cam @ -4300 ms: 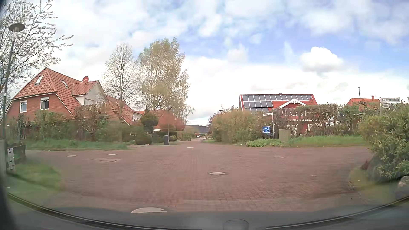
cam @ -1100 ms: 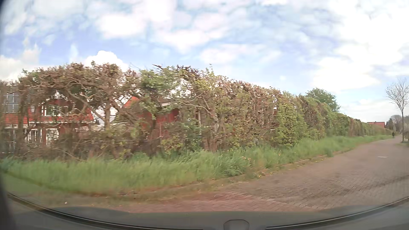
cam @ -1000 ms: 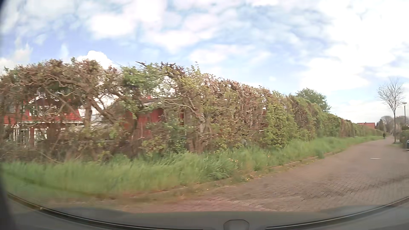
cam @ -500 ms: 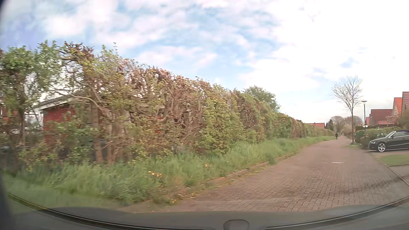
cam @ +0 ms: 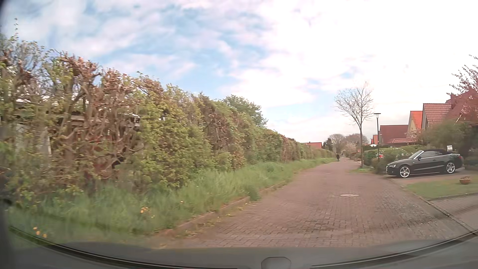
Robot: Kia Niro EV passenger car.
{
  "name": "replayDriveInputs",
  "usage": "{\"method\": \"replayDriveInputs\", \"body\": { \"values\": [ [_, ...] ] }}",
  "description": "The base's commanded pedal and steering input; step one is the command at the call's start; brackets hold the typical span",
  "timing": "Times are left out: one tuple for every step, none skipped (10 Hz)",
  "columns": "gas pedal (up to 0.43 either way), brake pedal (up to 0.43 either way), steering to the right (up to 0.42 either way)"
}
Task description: Follow the waypoints while adhering to traffic rules and regulations
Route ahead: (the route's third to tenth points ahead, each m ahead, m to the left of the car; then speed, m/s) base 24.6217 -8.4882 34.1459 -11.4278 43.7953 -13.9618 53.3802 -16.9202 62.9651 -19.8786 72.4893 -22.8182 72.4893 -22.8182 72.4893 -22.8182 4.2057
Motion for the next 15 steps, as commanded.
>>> {"method": "replayDriveInputs", "body": {
  "values": [
    [0.087, 0.0, 0.308],
    [0.087, 0.0, 0.29],
    [0.087, 0.0, 0.256],
    [0.087, 0.0, 0.215],
    [0.087, 0.0, 0.19],
    [0.087, 0.0, 0.171],
    [0.087, 0.0, 0.158],
    [0.067, 0.0, 0.136],
    [0.067, 0.0, 0.116],
    [0.067, 0.0, 0.103],
    [0.067, 0.0, 0.097],
    [0.067, 0.006, 0.09],
    [0.067, 0.0, 0.078],
    [0.067, 0.006, 0.059],
    [0.067, 0.0, 0.042]
  ]
}}
